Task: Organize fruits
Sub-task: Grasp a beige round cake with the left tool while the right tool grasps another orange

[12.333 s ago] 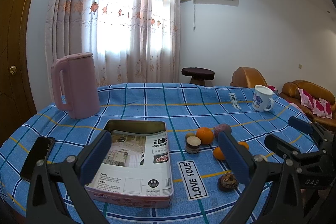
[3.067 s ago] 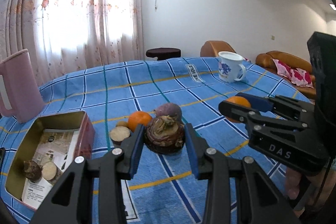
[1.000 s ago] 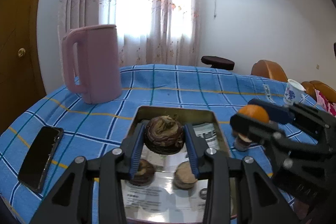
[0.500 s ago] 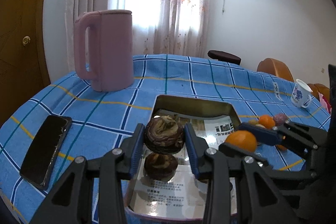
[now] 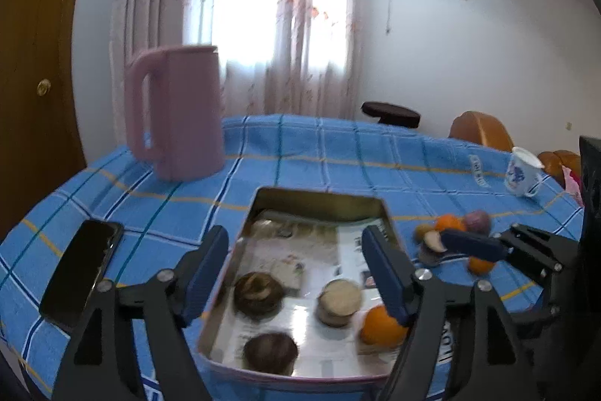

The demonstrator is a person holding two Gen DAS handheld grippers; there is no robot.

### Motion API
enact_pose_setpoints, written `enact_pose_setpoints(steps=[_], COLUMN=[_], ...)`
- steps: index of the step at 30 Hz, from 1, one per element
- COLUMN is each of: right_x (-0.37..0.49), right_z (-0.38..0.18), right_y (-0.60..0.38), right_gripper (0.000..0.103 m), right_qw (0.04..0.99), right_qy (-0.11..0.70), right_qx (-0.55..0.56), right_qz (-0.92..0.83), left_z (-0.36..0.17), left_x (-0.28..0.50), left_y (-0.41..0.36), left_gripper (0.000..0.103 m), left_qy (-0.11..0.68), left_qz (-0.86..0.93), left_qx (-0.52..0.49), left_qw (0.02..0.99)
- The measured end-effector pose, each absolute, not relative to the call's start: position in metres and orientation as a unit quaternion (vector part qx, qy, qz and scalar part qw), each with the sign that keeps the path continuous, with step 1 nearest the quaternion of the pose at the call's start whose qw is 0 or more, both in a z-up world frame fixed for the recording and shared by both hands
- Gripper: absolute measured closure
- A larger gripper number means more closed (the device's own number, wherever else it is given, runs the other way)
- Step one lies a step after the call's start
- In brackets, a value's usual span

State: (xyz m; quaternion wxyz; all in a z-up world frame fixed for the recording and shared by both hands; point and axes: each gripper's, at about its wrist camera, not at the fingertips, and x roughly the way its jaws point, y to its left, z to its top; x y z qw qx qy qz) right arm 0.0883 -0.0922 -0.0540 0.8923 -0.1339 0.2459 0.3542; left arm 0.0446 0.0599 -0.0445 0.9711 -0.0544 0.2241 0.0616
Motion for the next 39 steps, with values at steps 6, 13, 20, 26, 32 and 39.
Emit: enact_pose_setpoints(steps=[6,13,20,26,32,39], right_x=[0.108,0.13,0.136,0.139,0.146,0.146], right_z=[-0.055,-0.066,-0.074,-0.077,-0.084,-0.087], right_y=[-0.169,-0.205,-0.2,-0.195,-0.183,-0.176], right_gripper=[0.047,0.047,0.048,0.048,0.059,0.063], right_qw=[0.927,0.923,0.913,0.91,0.897,0.887], right_qy=[0.26,0.312,0.334,0.338,0.361,0.37], right_qx=[-0.131,-0.109,-0.12,-0.121,-0.137,-0.151], right_qz=[0.237,0.197,0.201,0.209,0.216,0.23], left_z=[-0.04,-0.054,-0.068,-0.073,-0.075,-0.067], left_x=[0.05,0.075,0.106,0.117,0.123,0.112], left_y=[0.023,-0.028,-0.038,-0.013,0.017,0.015], left_gripper=[0.016,0.014,0.009,0.004,0.004,0.004], left_qy=[0.213,0.241,0.283,0.304,0.303,0.277], left_qz=[0.031,-0.042,-0.037,-0.001,0.034,0.013], left_qx=[-0.04,-0.028,-0.012,-0.033,-0.053,-0.063], left_qw=[0.976,0.969,0.958,0.952,0.951,0.959])
